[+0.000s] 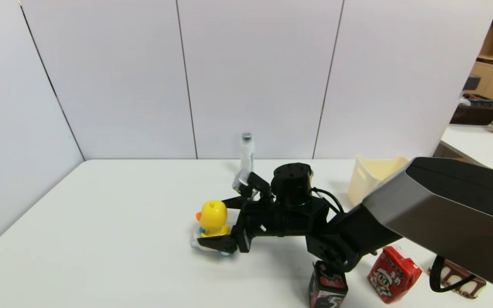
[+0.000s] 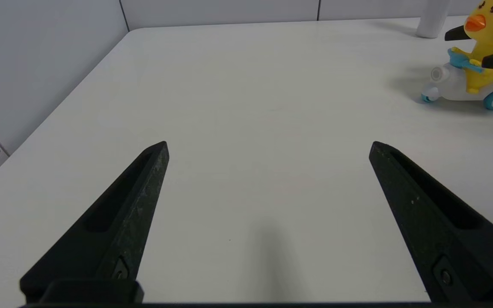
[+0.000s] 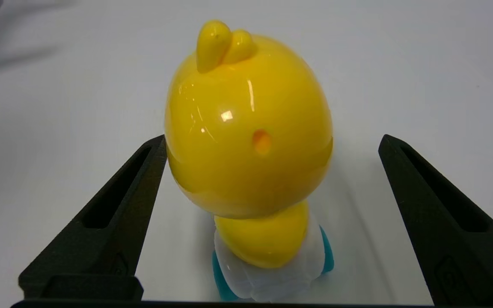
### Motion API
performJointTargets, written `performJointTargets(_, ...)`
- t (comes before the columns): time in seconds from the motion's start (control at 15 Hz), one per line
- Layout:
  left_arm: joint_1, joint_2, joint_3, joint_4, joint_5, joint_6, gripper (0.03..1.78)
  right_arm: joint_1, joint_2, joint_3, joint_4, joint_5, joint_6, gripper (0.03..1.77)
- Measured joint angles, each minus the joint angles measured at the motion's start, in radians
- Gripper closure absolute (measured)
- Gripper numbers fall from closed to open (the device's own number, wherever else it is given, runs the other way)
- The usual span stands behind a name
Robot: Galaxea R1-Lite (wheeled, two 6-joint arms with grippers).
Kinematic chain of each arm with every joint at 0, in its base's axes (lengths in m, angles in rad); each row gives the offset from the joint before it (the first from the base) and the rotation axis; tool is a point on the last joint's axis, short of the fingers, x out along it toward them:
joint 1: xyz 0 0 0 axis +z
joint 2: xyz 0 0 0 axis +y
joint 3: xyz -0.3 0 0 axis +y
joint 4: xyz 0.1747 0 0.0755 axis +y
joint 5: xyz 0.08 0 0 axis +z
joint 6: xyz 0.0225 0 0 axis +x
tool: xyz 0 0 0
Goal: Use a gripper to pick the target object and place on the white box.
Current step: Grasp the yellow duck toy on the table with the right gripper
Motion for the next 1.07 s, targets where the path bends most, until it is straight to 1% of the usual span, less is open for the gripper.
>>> performJointTargets(0.4, 0.0, 0.0, 0.0, 0.0, 0.0, 0.0, 0.12, 0.005, 0.023, -0.02, -0.005, 0.0, 0.001, 0.1)
performJointTargets(0.67, 0.0, 0.0, 0.0, 0.0, 0.0, 0.0, 0.12, 0.004, 0.041, -0.034, -0.043, -0.002, 0.033, 0.1)
performJointTargets(1.07, 0.0, 0.0, 0.0, 0.0, 0.0, 0.0, 0.12, -0.001, 0.06, -0.044, -0.044, -0.002, 0.036, 0.1)
